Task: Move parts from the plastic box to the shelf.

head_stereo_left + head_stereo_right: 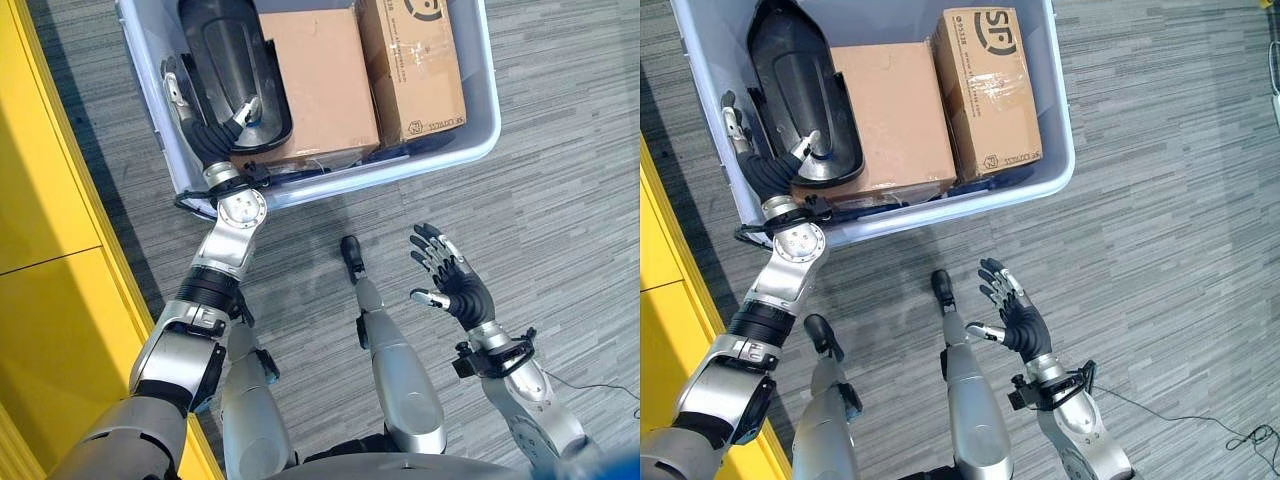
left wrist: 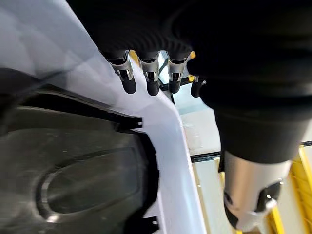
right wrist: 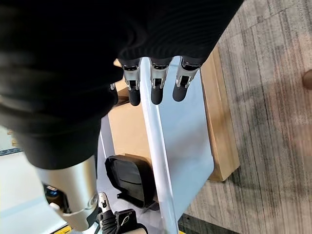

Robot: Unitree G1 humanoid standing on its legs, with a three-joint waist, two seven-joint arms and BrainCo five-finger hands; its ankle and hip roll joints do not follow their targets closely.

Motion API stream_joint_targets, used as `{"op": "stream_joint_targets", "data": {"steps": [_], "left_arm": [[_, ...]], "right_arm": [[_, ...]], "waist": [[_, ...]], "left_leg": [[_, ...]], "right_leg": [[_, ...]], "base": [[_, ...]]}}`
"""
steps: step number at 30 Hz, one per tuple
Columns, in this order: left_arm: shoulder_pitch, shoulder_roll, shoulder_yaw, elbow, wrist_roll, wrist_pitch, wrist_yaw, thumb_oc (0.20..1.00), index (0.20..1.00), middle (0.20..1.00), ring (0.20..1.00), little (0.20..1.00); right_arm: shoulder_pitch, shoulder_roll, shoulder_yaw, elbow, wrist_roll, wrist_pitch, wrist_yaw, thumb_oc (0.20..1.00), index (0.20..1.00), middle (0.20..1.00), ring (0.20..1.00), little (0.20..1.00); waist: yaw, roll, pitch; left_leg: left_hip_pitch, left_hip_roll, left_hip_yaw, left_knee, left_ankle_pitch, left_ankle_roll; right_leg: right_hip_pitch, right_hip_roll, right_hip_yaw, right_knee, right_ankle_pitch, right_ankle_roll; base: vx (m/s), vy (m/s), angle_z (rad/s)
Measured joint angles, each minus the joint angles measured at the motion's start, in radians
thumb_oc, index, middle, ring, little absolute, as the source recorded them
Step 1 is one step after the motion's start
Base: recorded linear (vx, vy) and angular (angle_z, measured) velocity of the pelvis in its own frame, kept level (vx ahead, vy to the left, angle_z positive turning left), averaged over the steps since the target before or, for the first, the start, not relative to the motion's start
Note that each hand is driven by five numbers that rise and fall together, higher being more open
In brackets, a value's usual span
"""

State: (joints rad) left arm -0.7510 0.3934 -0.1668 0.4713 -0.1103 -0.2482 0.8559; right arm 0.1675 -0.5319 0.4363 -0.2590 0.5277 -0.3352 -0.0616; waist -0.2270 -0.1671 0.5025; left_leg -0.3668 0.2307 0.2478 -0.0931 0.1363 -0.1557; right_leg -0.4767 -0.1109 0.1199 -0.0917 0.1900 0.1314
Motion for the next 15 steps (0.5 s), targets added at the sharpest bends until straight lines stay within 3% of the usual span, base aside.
{"op": "stream_joint_targets", "data": {"steps": [15], "left_arm": [[-0.029, -0.018, 0.001, 0.095, -0.118, -0.002, -0.004, 1.000, 1.000, 1.000, 1.000, 1.000]], "right_arm": [[0.007, -0.001, -0.001, -0.001, 0.011, -0.001, 0.000, 1.000, 1.000, 1.000, 1.000, 1.000]], "waist": [[0.001, 0.000, 0.000]], "left_leg": [[-0.036, 0.000, -0.014, 0.000, 0.007, -0.001]], "right_leg": [[-0.027, 0.000, -0.013, 0.000, 0.001, -0.001]], "base": [[0.00, -0.002, 0.01]]}}
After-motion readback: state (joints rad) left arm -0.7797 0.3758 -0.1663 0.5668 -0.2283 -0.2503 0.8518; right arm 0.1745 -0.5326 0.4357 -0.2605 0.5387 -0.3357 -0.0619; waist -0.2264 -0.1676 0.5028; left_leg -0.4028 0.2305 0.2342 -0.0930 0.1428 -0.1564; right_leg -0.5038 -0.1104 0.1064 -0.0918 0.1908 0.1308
